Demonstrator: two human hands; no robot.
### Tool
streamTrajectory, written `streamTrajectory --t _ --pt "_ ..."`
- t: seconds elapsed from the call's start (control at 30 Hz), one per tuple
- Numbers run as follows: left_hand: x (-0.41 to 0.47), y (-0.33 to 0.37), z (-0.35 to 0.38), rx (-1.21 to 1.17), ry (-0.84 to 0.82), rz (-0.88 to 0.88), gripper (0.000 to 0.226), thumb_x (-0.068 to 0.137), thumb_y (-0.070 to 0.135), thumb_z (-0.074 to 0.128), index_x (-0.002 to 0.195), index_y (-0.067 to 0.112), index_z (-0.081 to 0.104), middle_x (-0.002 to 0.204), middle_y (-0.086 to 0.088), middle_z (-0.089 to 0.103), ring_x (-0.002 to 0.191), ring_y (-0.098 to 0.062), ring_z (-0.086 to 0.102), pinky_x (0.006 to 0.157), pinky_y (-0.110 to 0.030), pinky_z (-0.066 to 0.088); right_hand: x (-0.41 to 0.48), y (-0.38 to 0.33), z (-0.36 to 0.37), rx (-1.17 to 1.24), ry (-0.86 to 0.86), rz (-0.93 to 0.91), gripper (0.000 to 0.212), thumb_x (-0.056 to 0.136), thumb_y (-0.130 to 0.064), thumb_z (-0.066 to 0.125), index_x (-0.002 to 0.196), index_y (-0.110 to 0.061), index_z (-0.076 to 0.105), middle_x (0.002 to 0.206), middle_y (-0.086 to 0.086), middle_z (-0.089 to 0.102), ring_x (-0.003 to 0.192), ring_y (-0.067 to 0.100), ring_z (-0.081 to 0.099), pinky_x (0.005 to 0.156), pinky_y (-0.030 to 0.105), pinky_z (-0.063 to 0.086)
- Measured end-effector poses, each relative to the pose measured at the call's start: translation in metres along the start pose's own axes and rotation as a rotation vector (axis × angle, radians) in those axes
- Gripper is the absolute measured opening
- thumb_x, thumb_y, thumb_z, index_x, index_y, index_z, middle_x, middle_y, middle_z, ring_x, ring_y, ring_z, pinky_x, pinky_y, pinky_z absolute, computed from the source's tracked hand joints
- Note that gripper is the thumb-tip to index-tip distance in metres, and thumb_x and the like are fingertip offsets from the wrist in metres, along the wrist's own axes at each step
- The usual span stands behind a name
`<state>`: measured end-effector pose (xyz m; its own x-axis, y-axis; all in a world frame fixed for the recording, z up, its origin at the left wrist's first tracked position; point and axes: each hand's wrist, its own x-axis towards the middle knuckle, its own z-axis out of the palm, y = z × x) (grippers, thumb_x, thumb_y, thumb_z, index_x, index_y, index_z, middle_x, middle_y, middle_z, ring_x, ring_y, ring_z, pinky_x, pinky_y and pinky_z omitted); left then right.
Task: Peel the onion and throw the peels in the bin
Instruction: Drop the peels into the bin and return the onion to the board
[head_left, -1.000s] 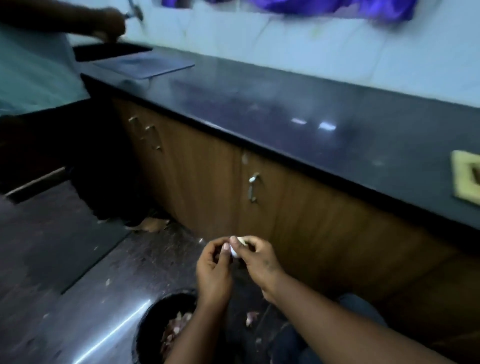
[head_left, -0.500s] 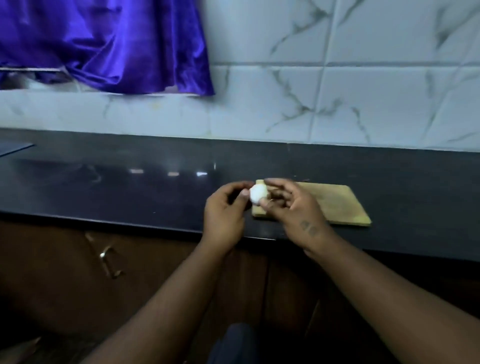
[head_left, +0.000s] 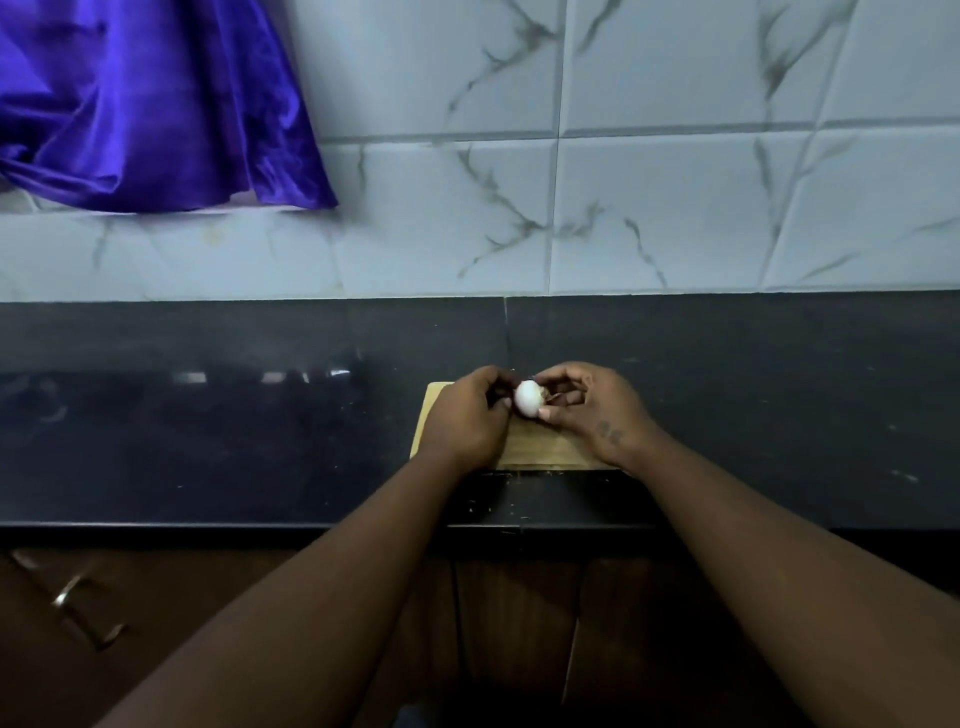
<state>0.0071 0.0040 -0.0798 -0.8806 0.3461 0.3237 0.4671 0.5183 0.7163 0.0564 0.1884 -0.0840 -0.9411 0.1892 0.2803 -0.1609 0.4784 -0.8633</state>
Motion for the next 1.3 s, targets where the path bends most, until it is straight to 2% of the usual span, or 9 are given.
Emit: streamTrajectory --t 0.07,0.23,0.37,0.47,0.67,0.8,1.03,1.2,1.3 --pt "-0.0008 -0.0006 0.0007 0.003 0.008 0.001 0.025 0.097 0.015 0.066 0.118 0.025 0.074 0.114 0.008 0.079 0.105 -0.013 0.071 0.090 -0.028 0.054 0.0000 0.0014 0.0009 0.020 -0.006 -0.005 0.044 0.077 0.010 0.081 0.115 -0.009 0.071 0.101 0.010 0.074 0.076 0.010 0.066 0.075 0.015 0.054" --pt "0.0005 -0.0019 0.0012 0.009 0.026 0.000 0.026 0.097 0.015 0.067 0.122 0.022 0.073 0.116 0.007 0.078 0.106 -0.012 0.071 0.084 -0.022 0.047 0.0008 0.0017 -0.0001 0.110 -0.038 -0.001 0.051 0.076 0.014 0.081 0.117 -0.013 0.066 0.112 0.019 0.072 0.087 0.021 0.068 0.083 0.032 0.058" --pt "0.0010 -0.0034 0.0015 -0.021 0.033 -0.011 0.027 0.097 0.014 0.067 0.122 0.022 0.072 0.114 0.006 0.079 0.105 -0.013 0.071 0.085 -0.025 0.050 0.0007 0.0010 0.0007 0.081 -0.041 0.002 0.053 0.077 0.012 0.081 0.123 -0.010 0.066 0.115 0.018 0.071 0.084 0.017 0.067 0.079 0.024 0.058" --pt "0.0020 -0.0042 0.0019 -0.020 0.034 -0.002 0.028 0.096 0.015 0.068 0.122 0.023 0.072 0.113 0.006 0.078 0.102 -0.013 0.071 0.082 -0.025 0.049 0.0005 0.0022 -0.0003 0.064 -0.031 -0.001 0.053 0.078 0.008 0.082 0.126 -0.010 0.066 0.116 0.017 0.071 0.084 0.017 0.067 0.083 0.028 0.058" --pt "0.0014 -0.0050 0.0007 -0.024 0.022 0.016 0.026 0.095 0.020 0.070 0.120 0.024 0.073 0.104 0.012 0.075 0.095 -0.009 0.067 0.070 -0.011 0.042 -0.0032 -0.0024 0.0006 -0.020 0.010 -0.050 0.043 0.081 -0.001 0.082 0.120 -0.017 0.072 0.110 0.006 0.075 0.079 0.011 0.069 0.078 0.016 0.054" --pt "0.0012 -0.0048 0.0007 -0.028 0.018 0.006 0.025 0.093 0.025 0.072 0.118 0.028 0.073 0.097 0.011 0.075 0.086 -0.007 0.066 0.066 -0.014 0.041 -0.0050 -0.0029 0.0018 -0.066 0.066 -0.071 0.040 0.084 -0.003 0.080 0.120 -0.020 0.074 0.111 0.001 0.076 0.088 0.025 0.073 0.087 0.028 0.057" --pt "0.0007 -0.0054 -0.0016 -0.065 0.008 0.005 0.027 0.089 0.023 0.074 0.116 0.027 0.074 0.096 0.007 0.076 0.083 -0.010 0.067 0.066 -0.020 0.044 -0.0073 -0.0016 0.0029 -0.096 0.097 -0.074 0.041 0.087 -0.007 0.076 0.121 -0.029 0.075 0.113 -0.004 0.075 0.090 0.021 0.074 0.095 0.039 0.059" --pt "0.0015 -0.0062 -0.0016 -0.067 0.012 0.008 0.030 0.089 0.018 0.072 0.117 0.026 0.074 0.100 0.006 0.075 0.085 -0.010 0.065 0.067 -0.018 0.044 -0.0078 -0.0029 0.0041 -0.093 0.109 -0.070 0.044 0.085 -0.004 0.073 0.120 -0.031 0.075 0.114 -0.008 0.076 0.086 0.016 0.074 0.095 0.040 0.059" --pt "0.0011 -0.0065 -0.0018 -0.076 0.001 -0.008 0.031 0.089 0.016 0.069 0.117 0.028 0.072 0.102 0.006 0.075 0.084 -0.010 0.065 0.068 -0.025 0.045 -0.0085 -0.0047 0.0044 -0.114 0.109 -0.065 0.050 0.084 0.001 0.069 0.122 -0.030 0.074 0.114 -0.007 0.076 0.085 0.015 0.074 0.094 0.036 0.058"
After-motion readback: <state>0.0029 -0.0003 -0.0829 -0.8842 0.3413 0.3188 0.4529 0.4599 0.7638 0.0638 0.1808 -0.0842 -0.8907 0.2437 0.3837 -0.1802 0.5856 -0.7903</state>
